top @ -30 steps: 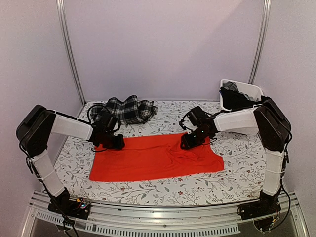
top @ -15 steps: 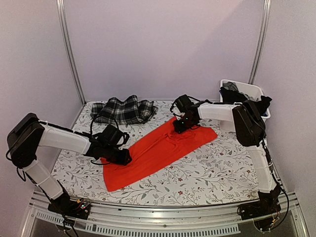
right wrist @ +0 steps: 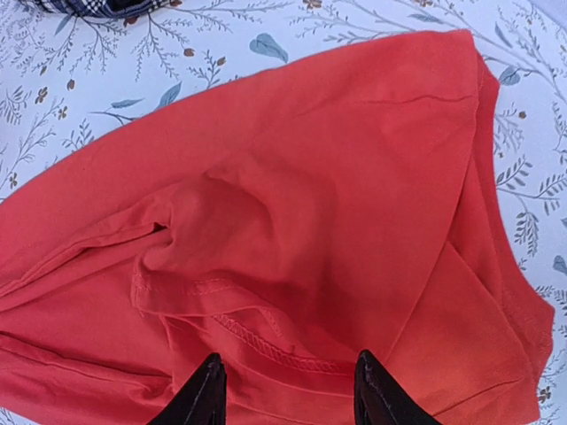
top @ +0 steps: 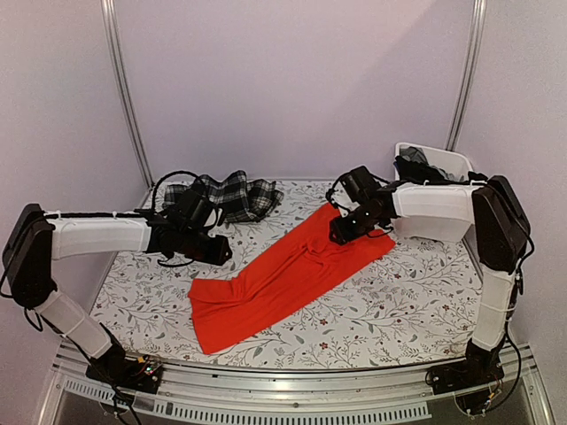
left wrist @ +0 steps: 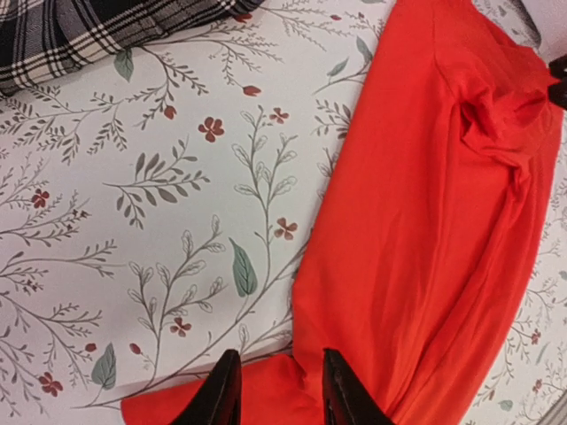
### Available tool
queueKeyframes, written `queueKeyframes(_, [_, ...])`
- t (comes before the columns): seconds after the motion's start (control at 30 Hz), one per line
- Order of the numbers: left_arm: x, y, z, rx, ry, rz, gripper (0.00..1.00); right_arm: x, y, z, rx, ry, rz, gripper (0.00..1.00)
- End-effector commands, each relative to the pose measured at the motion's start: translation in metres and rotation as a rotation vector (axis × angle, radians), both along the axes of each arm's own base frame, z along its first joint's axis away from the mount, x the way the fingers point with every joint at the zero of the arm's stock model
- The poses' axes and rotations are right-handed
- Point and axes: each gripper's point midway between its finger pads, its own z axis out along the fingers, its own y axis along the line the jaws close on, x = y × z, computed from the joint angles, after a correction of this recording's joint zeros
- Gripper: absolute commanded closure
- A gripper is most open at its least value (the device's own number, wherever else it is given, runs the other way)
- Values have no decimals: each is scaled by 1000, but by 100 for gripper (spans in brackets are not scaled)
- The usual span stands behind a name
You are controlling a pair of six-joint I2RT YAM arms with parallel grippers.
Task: Fold and stack the mixed laundry pile
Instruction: Rotate the rectangle-folded T-shirt at the center of the board.
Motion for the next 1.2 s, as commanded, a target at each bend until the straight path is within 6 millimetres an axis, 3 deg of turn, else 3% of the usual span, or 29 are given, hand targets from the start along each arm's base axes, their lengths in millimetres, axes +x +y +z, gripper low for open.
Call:
queueKeyframes(0.0, [16,13,-8,101,-19,4,69,-26,-3,-52,12,145,-29,53])
queueKeyframes(0.17, [20,21,-26,134,12,35,69,-40,-27,-97,-105,198,-46,55])
queueKeyframes(0.3, [21,37,-25,107,12,97,66,-26,-52,-128,-215,200,-70,56])
queueKeyframes(0.4, [15,45,-23,66,24,122,63,-2,-63,-134,-262,170,-93,57])
queueKeyframes(0.53, [-9,40,-22,0,41,74,60,36,-67,-116,-277,92,-136,57])
queueKeyframes(0.57, [-18,31,-23,-40,52,46,60,43,-65,-109,-267,73,-142,57])
queueKeyframes(0.63, [-31,18,-24,-87,88,12,60,56,-56,-90,-255,16,-107,57])
queueKeyframes(0.73, [-45,17,-34,-65,114,9,61,70,-45,-55,-198,-55,-98,56])
queueKeyframes(0.87, [-48,24,-46,-30,132,37,64,64,-27,-14,-112,-107,-63,55])
queueKeyframes(1.0, [-51,28,-60,24,167,50,68,44,-8,14,-30,-118,-26,54])
queueKeyframes(1.17, [-76,54,-87,125,272,137,75,23,-3,7,30,-42,-31,53])
